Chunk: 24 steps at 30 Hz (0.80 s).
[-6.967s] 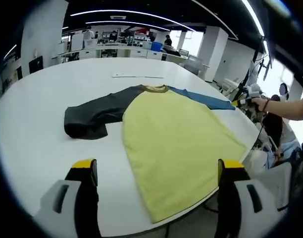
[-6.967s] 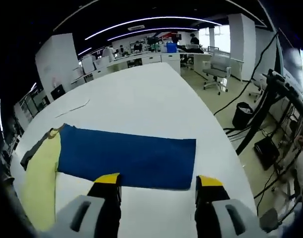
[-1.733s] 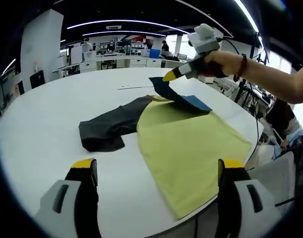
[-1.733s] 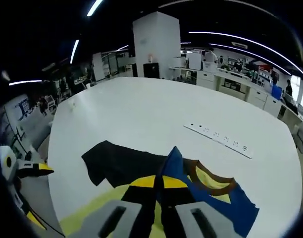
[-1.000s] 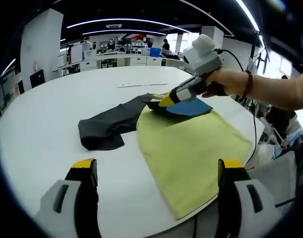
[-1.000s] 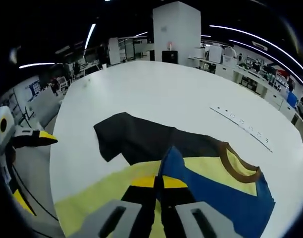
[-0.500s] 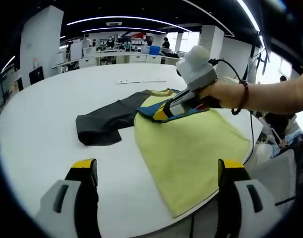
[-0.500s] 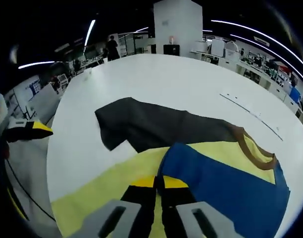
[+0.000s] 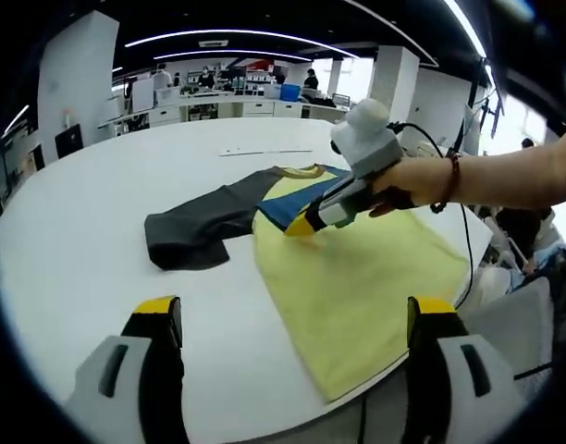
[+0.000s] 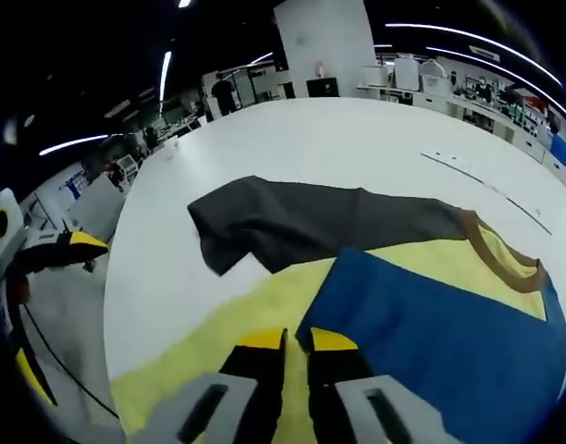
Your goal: Fold the garment on the visible template until the final outline fits inside the template.
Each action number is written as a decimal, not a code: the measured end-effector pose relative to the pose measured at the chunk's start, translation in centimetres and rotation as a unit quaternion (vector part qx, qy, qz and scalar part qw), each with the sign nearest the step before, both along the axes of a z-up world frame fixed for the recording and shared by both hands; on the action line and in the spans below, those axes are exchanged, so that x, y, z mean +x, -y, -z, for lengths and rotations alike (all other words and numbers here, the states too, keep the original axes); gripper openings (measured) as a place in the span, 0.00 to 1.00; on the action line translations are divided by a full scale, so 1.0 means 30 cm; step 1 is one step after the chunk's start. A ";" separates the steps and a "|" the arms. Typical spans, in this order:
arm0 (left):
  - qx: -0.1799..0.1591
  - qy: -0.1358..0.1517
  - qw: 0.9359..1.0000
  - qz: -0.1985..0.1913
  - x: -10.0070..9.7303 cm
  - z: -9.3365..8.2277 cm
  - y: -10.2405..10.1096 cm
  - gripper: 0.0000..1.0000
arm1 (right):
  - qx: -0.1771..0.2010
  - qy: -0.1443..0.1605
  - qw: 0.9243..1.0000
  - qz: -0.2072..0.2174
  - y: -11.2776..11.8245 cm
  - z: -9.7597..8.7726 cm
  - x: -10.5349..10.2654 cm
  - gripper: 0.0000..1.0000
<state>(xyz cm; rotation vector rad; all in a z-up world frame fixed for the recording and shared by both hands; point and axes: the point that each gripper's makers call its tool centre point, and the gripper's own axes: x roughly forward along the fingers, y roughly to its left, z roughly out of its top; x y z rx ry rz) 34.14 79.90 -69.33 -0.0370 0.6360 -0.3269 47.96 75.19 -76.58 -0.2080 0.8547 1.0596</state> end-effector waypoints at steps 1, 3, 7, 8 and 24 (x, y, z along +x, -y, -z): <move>0.001 0.000 1.000 0.001 0.002 -0.001 0.001 0.99 | 0.003 -0.002 1.000 0.002 0.001 -0.006 -0.001 0.16; 0.004 0.001 1.000 0.002 0.007 -0.008 0.003 0.99 | 0.009 0.001 1.000 0.011 0.006 -0.022 0.003 0.28; 0.006 0.009 1.000 0.004 0.017 -0.025 0.007 0.99 | 0.016 0.019 1.000 0.020 0.034 -0.046 0.024 0.49; 0.006 0.010 1.000 0.003 0.018 -0.026 0.007 0.99 | 0.020 0.021 0.999 0.026 0.045 -0.055 0.034 0.50; 0.011 0.010 1.000 -0.002 0.031 -0.032 0.001 0.99 | 0.043 0.073 0.988 0.128 0.295 -0.168 0.183 0.83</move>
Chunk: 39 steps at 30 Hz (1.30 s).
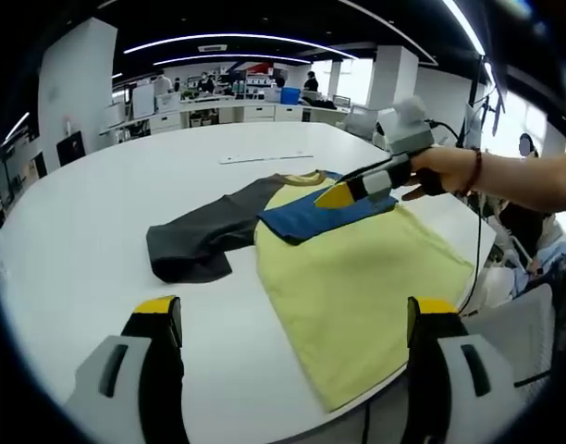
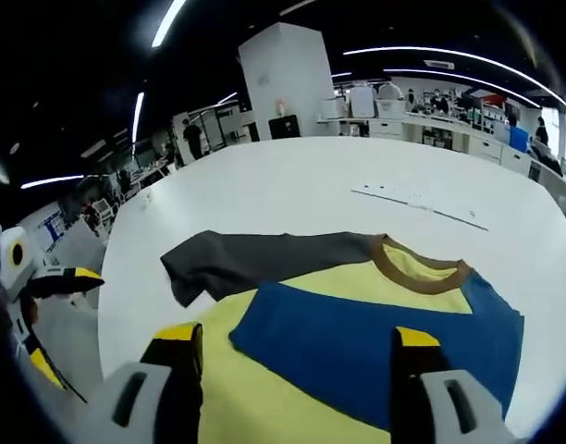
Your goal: Fold the garment on the visible template until the final outline fits inside the template.
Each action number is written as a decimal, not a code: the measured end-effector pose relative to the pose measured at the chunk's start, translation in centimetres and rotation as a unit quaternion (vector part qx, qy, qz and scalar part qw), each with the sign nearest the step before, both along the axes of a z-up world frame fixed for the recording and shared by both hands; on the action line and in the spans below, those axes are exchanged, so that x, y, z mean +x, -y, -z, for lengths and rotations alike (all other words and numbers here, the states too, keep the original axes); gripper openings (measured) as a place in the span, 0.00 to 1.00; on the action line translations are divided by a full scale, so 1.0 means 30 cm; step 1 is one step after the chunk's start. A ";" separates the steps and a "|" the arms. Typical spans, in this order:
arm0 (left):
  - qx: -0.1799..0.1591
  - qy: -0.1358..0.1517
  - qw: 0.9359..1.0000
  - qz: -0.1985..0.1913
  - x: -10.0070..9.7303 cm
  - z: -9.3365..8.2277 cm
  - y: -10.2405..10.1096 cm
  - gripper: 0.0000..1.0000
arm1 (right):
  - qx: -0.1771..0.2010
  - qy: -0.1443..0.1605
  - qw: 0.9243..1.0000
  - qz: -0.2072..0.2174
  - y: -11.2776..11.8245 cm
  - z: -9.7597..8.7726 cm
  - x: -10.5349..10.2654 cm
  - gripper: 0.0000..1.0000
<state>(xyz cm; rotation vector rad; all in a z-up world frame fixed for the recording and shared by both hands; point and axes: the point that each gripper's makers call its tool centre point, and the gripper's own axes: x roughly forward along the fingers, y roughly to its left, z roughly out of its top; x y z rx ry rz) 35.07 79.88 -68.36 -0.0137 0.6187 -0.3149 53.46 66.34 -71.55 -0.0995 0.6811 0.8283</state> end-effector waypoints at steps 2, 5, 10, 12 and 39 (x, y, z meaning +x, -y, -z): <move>0.000 0.002 1.000 -0.002 0.003 -0.003 -0.004 0.99 | -0.004 0.004 1.000 0.010 0.045 -0.005 0.012 0.84; 0.001 0.002 1.000 -0.003 0.004 -0.003 -0.007 0.99 | -0.006 0.002 1.000 0.026 0.102 -0.006 0.024 0.83; 0.003 0.002 1.000 -0.001 0.011 -0.006 0.000 0.99 | -0.013 0.006 0.999 0.044 0.191 -0.001 0.043 0.83; 0.003 0.003 1.000 0.000 0.012 -0.008 0.002 0.99 | -0.014 0.004 0.998 0.054 0.232 0.005 0.049 0.83; 0.008 0.005 1.000 0.000 0.017 -0.014 0.015 0.99 | -0.074 0.014 0.990 0.117 0.605 0.119 0.023 0.43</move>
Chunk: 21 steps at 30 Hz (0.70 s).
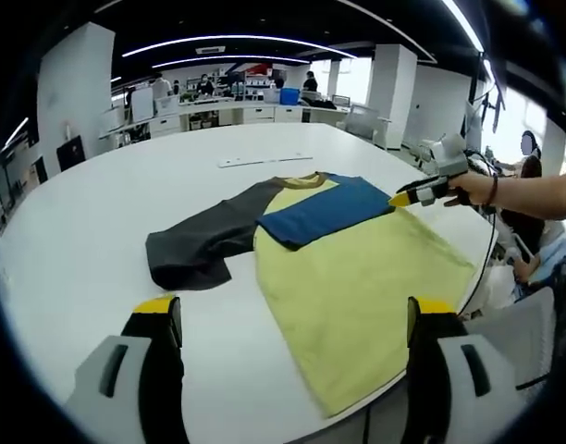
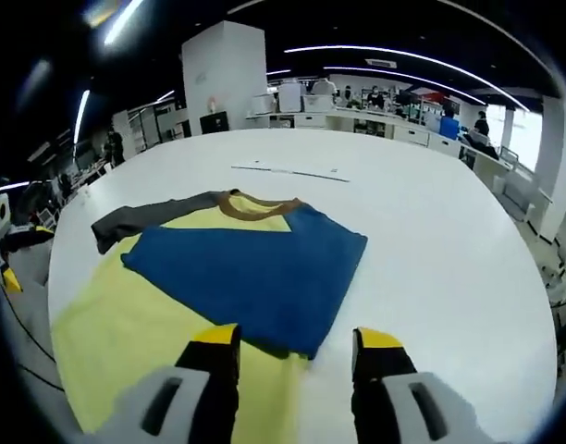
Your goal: Fold the garment on the visible template until the final outline fits inside the template.
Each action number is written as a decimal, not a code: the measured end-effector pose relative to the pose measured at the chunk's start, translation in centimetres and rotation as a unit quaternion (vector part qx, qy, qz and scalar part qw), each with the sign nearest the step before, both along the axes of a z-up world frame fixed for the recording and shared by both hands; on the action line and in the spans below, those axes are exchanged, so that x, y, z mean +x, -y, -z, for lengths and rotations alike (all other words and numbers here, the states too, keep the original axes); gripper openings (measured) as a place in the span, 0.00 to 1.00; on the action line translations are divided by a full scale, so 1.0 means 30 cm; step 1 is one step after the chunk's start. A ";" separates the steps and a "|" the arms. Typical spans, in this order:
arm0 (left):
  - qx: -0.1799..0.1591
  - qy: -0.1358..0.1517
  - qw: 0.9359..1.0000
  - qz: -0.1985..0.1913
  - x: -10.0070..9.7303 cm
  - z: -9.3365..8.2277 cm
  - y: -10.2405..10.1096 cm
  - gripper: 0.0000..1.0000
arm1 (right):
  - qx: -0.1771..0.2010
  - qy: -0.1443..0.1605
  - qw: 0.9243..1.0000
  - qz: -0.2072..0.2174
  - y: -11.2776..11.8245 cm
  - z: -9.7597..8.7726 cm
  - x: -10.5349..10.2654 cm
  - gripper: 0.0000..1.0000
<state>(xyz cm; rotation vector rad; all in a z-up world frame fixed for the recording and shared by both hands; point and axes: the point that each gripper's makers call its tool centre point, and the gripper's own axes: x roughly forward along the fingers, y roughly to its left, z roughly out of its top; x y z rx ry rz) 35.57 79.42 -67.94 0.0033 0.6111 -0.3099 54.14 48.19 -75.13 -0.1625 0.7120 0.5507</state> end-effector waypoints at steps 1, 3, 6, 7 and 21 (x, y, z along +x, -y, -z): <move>-0.001 0.002 1.000 -0.001 0.002 -0.002 0.000 0.99 | -0.002 0.001 1.000 0.001 0.006 0.002 -0.003 0.40; -0.002 0.003 1.000 -0.002 0.004 -0.005 -0.001 0.99 | -0.011 0.003 1.000 0.002 0.021 0.009 -0.007 0.35; 0.000 0.003 1.000 0.000 0.007 -0.005 0.001 0.99 | -0.012 0.006 1.000 0.011 0.040 0.018 -0.003 0.24; 0.000 0.002 1.000 0.000 0.007 -0.005 0.002 0.99 | -0.015 0.003 1.000 0.015 0.046 0.021 -0.004 0.21; 0.008 0.001 1.000 -0.004 0.001 -0.006 -0.004 0.99 | 0.036 -0.023 0.995 0.089 0.040 0.063 -0.004 0.04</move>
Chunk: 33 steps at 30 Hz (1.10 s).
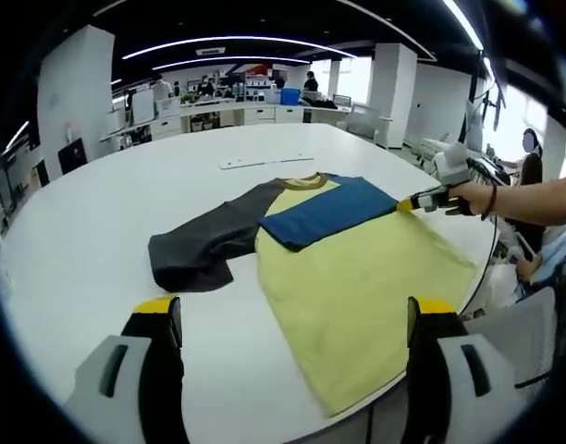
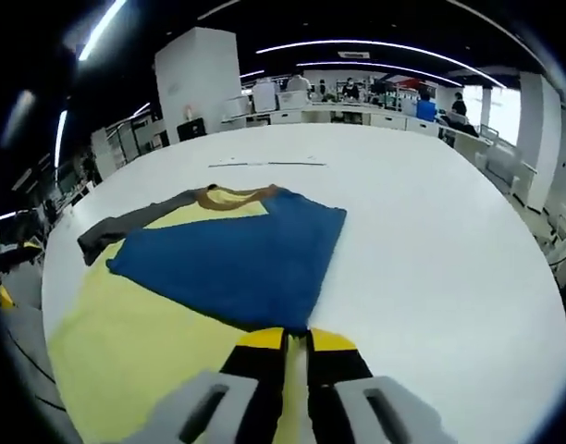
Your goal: Fold the garment on the visible template until the final outline fits inside the template.
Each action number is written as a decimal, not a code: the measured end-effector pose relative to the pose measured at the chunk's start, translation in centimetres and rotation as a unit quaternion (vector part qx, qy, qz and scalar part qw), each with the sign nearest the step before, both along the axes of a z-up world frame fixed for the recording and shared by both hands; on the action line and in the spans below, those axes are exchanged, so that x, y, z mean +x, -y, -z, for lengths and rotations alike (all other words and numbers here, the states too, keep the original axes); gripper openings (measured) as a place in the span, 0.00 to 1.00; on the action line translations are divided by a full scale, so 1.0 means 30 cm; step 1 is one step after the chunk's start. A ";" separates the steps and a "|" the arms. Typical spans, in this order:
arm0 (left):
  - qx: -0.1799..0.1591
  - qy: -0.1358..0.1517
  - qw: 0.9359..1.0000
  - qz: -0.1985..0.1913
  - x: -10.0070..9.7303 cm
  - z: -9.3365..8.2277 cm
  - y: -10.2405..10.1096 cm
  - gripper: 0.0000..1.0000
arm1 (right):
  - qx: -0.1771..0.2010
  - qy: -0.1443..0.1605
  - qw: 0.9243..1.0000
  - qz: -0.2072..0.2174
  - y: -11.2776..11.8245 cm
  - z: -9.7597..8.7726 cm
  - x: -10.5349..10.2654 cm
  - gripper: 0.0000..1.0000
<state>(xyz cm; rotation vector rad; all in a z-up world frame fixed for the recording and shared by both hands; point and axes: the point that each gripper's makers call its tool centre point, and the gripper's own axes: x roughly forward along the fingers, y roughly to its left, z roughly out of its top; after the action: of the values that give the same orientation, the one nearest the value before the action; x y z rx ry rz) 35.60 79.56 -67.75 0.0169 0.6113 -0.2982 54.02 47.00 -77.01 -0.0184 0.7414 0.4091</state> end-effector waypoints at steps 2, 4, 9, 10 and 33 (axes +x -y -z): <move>-0.001 -0.001 1.000 -0.002 -0.003 0.003 -0.004 0.99 | -0.002 0.002 1.000 0.011 0.002 0.002 0.003 0.04; 0.001 -0.003 1.000 -0.004 -0.005 0.006 -0.007 0.99 | -0.006 0.006 1.000 0.014 -0.005 0.005 0.001 0.04; 0.000 -0.001 1.000 -0.007 -0.004 0.004 -0.011 0.99 | -0.004 0.003 0.999 0.048 0.008 0.005 -0.003 0.02; 0.000 0.000 1.000 -0.008 -0.004 0.004 -0.013 0.99 | -0.005 0.004 0.999 0.048 0.007 0.005 -0.004 0.01; 0.001 -0.005 0.998 -0.056 0.005 0.031 -0.109 0.99 | -0.033 0.000 0.999 0.006 0.091 0.005 0.020 0.00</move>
<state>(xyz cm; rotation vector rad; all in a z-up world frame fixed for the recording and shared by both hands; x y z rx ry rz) 35.74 82.83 -68.70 -0.0164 0.6208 -0.1896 54.61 44.28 -77.16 -0.0762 0.7541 0.3724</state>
